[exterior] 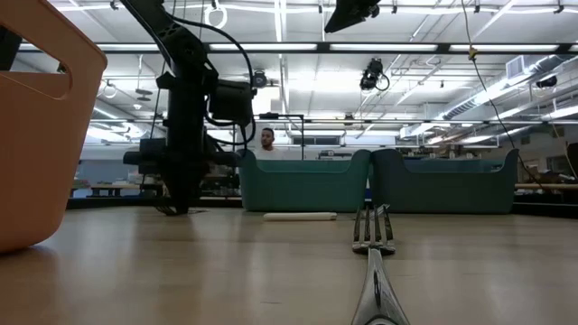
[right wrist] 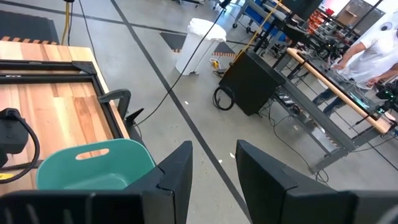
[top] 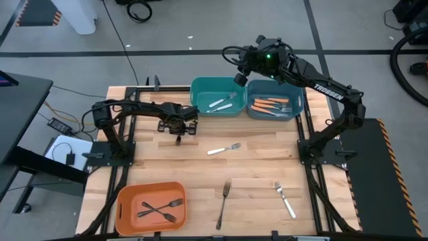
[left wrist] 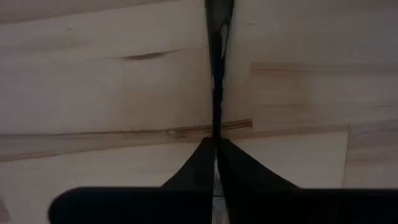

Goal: Sort silverware by color (type)
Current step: Put the black fork into the orange bin

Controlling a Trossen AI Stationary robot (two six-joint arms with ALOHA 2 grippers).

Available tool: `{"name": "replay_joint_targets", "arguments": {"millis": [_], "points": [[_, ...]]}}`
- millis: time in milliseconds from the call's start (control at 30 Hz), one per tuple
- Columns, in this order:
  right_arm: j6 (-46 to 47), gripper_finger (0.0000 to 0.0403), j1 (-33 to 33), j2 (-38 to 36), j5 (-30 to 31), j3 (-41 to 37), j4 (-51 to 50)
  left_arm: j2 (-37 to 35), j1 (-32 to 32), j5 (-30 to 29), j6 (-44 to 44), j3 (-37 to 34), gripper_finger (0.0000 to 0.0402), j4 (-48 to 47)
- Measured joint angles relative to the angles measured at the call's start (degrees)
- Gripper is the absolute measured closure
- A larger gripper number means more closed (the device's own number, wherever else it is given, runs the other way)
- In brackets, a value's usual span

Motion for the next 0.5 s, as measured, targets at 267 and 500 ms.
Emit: {"name": "replay_joint_targets", "arguments": {"millis": [267, 500], "points": [[-0.4, 0.0272, 0.0, 0.0, 0.2, 0.0, -0.1, -1.9, -0.2, 1.3, 3.6, -0.4, 0.0389, 0.0], [-3.3, 0.0272, 0.0, 0.0, 0.4, 0.0, -0.5, -11.4, -1.7, 1.6, 5.1, -0.3, 0.0391, -5.2]]}}
